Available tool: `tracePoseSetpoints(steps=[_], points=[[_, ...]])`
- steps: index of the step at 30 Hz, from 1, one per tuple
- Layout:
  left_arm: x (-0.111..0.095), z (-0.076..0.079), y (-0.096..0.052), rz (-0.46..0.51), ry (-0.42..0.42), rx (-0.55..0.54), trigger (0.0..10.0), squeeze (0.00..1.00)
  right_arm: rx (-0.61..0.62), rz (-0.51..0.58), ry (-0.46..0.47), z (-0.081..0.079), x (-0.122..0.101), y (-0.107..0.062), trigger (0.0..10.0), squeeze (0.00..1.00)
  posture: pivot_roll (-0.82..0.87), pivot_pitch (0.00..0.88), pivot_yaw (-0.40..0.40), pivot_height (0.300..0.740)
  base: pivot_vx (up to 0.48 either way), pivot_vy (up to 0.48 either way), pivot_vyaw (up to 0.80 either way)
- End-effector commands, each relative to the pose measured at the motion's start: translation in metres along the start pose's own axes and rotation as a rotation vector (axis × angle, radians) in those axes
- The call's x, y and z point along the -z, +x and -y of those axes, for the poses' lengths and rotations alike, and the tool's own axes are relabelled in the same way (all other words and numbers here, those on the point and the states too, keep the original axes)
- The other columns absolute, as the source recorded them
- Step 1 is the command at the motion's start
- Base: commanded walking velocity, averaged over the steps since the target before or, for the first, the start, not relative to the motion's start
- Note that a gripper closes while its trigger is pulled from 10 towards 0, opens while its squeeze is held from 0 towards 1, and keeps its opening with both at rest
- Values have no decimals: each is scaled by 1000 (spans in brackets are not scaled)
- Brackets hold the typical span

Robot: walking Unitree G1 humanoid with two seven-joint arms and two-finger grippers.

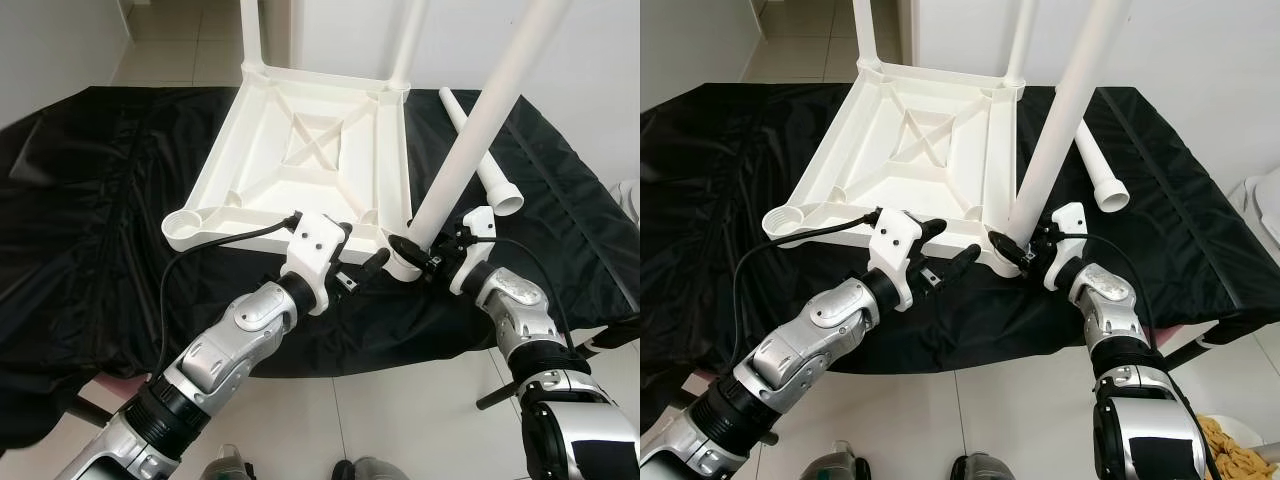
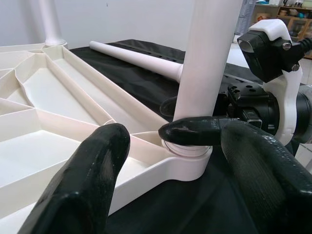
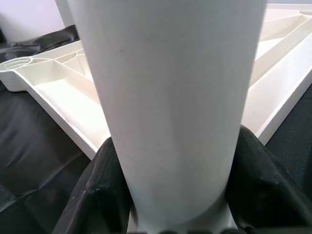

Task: Building children table

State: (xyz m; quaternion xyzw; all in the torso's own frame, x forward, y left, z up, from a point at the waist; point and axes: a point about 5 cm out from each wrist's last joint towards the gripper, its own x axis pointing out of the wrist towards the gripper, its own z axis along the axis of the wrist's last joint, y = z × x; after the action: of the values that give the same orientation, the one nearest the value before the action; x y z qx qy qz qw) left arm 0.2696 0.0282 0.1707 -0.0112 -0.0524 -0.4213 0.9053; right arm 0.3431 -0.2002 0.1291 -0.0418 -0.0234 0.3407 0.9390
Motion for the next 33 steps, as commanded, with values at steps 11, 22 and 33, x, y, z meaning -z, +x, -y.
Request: tracePoseSetpoints(steps=[11, 22, 33], points=[[-1, 10, -2, -2, 23, 258, 10000, 0, 89, -49, 48, 2, 15, -10, 10000, 0, -1, 44, -24, 740, 0, 0, 0], [-1, 11, -2, -3, 26, 264, 10000, 0, 236, -36, 48, -6, 17, -5, 10000, 0, -2, 36, -27, 740, 0, 0, 0], [1, 13, -1, -6, 25, 277, 10000, 0, 461, 20, 76, -9, 9, -1, 10000, 0, -7, 21, -27, 740, 0, 0, 0]])
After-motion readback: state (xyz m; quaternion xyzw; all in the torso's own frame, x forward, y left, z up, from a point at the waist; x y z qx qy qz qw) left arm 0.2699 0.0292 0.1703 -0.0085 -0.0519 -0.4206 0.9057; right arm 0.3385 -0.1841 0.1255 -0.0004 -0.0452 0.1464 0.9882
